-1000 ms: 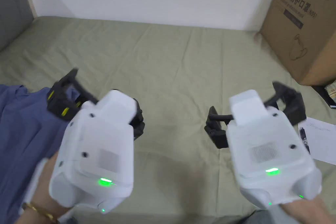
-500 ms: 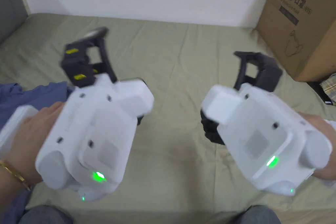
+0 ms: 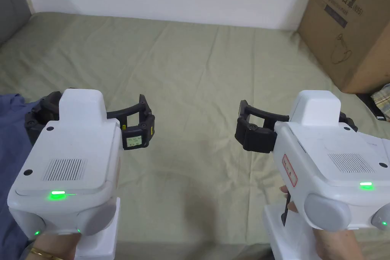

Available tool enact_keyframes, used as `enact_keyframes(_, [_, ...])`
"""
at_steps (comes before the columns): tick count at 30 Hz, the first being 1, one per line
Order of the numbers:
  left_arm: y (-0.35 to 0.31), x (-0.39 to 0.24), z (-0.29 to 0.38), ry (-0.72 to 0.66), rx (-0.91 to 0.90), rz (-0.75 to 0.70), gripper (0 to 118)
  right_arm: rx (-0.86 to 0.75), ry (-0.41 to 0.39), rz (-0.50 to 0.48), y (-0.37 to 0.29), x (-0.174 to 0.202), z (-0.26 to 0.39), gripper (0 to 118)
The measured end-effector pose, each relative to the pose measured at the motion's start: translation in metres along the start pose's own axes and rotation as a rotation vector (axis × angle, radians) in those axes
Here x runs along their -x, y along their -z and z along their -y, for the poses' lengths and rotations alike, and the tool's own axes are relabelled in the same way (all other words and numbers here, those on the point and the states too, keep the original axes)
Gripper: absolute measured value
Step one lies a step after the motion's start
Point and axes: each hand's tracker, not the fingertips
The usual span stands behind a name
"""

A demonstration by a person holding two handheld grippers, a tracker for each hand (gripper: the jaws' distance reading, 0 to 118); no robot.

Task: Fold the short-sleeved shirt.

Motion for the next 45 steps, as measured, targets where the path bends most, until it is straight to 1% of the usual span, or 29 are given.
enact_keyframes(3, [-0.001, -0.001, -0.001, 0.003, -0.007, 0.002, 118, 0.009, 0.032, 0.007, 0.001, 0.0, 0.003, 117])
enact_keyframes(6, [-0.001, -0.003, -0.003, 0.008, -0.013, 0.006, 118, 0.017, 0.038, 0.008, 0.001, 0.001, 0.005, 117])
enact_keyframes(7, [-0.001, -0.003, -0.003, 0.015, -0.015, 0.008, 118, 0.031, -0.018, 0.015, 0.001, 0.001, 0.007, 117])
enact_keyframes(10, [-0.003, -0.006, -0.003, 0.029, -0.019, 0.012, 118, 0.03, -0.021, 0.016, 0.0, 0.003, 0.008, 117])
enact_keyframes(11, [-0.003, -0.006, -0.003, 0.03, -0.019, 0.014, 118, 0.029, -0.037, 0.011, 0.0, 0.004, 0.008, 117])
enact_keyframes(19, [-0.003, -0.007, -0.004, 0.012, -0.009, 0.019, 118, 0.02, -0.053, 0.002, 0.001, 0.006, 0.006, 117])
enact_keyframes(37, [-0.006, -0.012, -0.009, 0.013, -0.012, 0.04, 118, 0.017, -0.051, 0.007, -0.001, 0.004, 0.005, 117])
enact_keyframes(38, [-0.007, -0.013, -0.01, 0.02, -0.008, 0.036, 114, 0.014, -0.052, 0.013, -0.001, 0.005, 0.005, 117])
enact_keyframes(39, [-0.007, -0.013, -0.011, 0.028, -0.009, 0.038, 105, 0.01, -0.049, 0.019, -0.001, 0.006, 0.005, 114])
enact_keyframes(40, [-0.008, -0.014, -0.012, 0.036, -0.013, 0.037, 90, 0.006, -0.048, 0.023, -0.001, 0.005, 0.005, 108])
enact_keyframes(41, [-0.008, -0.014, -0.012, 0.041, -0.015, 0.028, 67, 0.001, -0.042, 0.022, -0.002, 0.005, 0.004, 94])
enact_keyframes(42, [-0.008, -0.015, -0.013, 0.044, -0.015, 0.02, 50, 0.003, -0.043, 0.023, -0.002, 0.005, 0.004, 75])
enact_keyframes(43, [-0.007, -0.015, -0.014, 0.042, -0.014, 0.02, 37, -0.001, -0.044, 0.027, -0.002, 0.005, 0.003, 52])
enact_keyframes(44, [-0.007, -0.014, -0.015, 0.036, -0.012, 0.026, 23, -0.003, -0.048, 0.035, -0.002, 0.005, 0.003, 21])
enact_keyframes(45, [-0.007, -0.013, -0.016, 0.028, -0.007, 0.03, 14, -0.006, -0.055, 0.041, -0.001, 0.005, 0.002, 4])
